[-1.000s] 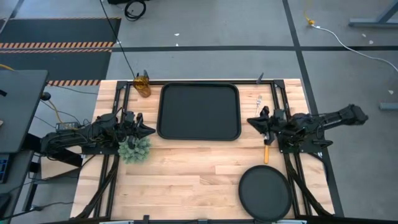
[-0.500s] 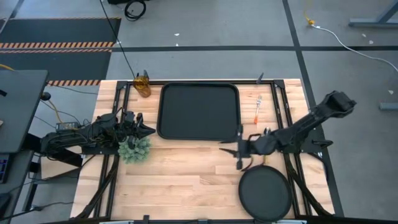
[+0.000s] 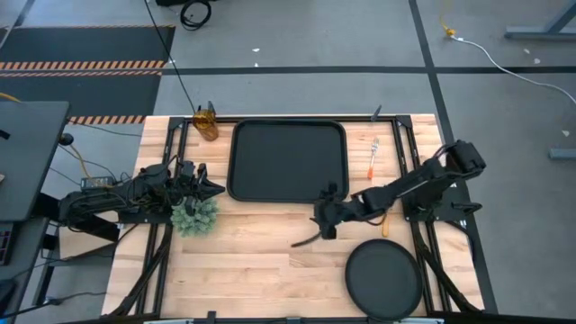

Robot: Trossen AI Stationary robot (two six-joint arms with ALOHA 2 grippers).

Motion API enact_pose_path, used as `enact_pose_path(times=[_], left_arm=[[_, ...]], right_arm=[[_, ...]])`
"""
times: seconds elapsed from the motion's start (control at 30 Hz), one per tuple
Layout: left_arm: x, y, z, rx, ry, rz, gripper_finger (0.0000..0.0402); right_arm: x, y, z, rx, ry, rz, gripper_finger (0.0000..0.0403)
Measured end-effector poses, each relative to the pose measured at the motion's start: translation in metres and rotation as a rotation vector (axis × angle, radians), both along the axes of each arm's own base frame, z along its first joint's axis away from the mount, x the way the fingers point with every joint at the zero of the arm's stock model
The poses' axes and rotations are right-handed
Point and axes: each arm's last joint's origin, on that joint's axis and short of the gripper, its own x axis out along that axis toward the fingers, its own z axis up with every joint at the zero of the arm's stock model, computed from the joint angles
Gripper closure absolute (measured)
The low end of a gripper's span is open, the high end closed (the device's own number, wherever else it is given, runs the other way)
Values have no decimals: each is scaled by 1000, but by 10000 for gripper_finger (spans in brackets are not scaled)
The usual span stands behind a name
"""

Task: Pick and place plate/cup/fork/spoon on tray
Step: Move the serving tray to the center of the table

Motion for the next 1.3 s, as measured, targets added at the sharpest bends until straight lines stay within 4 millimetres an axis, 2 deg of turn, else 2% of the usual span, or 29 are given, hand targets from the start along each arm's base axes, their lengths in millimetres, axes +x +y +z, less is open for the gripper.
enact_pose_path(times=[0.23,0.43,0.6,0.8,0.93,1.07,1.3], left_arm=[[0,0,0,0,0,0,390],[0,0,0,0,0,0,390],[0,0,0,0,0,0,390],[0,0,0,0,0,0,390],[0,0,0,0,1,1,390],[0,0,0,0,0,0,390],[0,0,0,0,0,0,390]], right_arm=[[7,-24,-26,-42,103,-48,119],[11,-36,-34,-36,121,-72,150],[11,-36,-32,-7,112,-62,220],[11,-41,-32,7,123,-55,352],[11,-43,-31,21,122,-38,361],[9,-30,-28,39,113,-18,356],[7,9,-19,117,105,57,350]])
